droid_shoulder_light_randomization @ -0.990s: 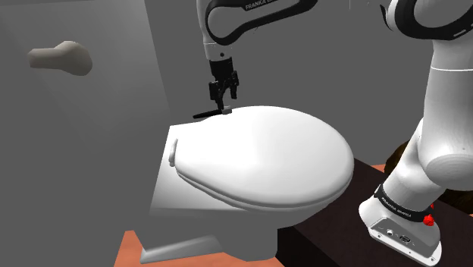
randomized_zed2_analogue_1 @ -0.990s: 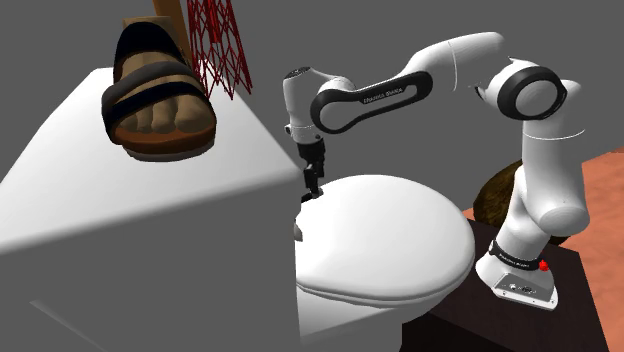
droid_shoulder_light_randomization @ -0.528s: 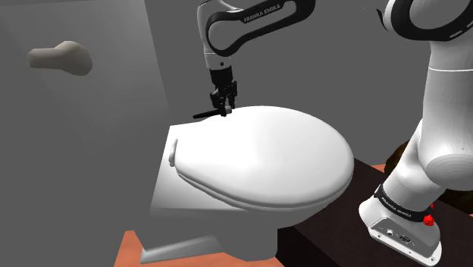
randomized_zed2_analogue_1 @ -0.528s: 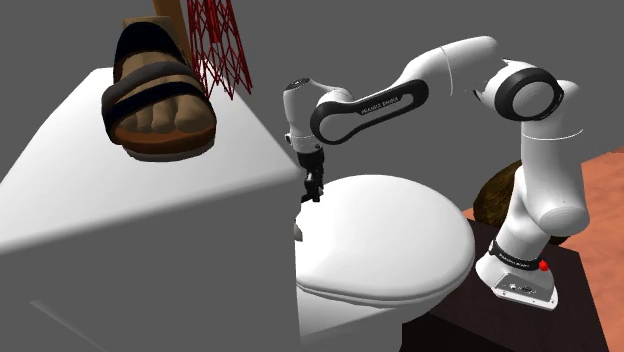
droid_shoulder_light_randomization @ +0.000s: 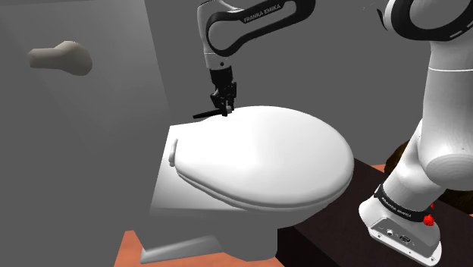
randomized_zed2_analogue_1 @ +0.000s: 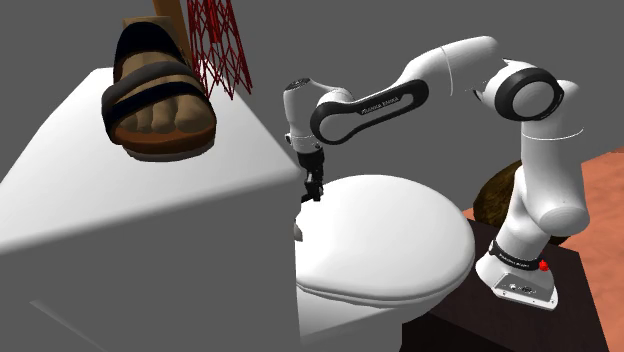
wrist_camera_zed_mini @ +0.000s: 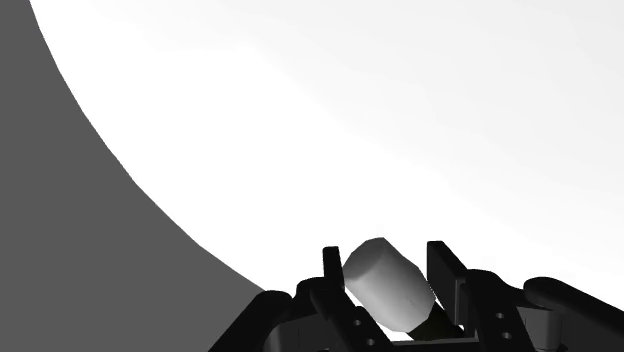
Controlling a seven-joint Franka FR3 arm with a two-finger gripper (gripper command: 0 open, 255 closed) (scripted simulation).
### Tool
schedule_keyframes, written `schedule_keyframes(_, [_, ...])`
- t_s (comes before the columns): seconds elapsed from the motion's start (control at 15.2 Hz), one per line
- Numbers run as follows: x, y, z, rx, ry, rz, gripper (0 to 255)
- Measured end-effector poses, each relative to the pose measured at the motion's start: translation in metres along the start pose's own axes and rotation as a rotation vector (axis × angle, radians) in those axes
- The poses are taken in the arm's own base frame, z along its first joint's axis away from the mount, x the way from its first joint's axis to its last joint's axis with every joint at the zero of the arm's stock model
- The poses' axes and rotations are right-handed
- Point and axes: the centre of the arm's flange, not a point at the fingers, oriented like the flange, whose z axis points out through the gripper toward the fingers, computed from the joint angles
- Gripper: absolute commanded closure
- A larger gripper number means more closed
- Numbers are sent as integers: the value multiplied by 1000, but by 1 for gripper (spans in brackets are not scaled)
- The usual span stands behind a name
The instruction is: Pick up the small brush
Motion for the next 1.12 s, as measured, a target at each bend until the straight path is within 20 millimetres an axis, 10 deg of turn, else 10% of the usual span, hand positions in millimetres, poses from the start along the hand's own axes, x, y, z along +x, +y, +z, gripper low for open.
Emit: schedule_keyframes(1.12, [-13,3,-74,0,0,0,255])
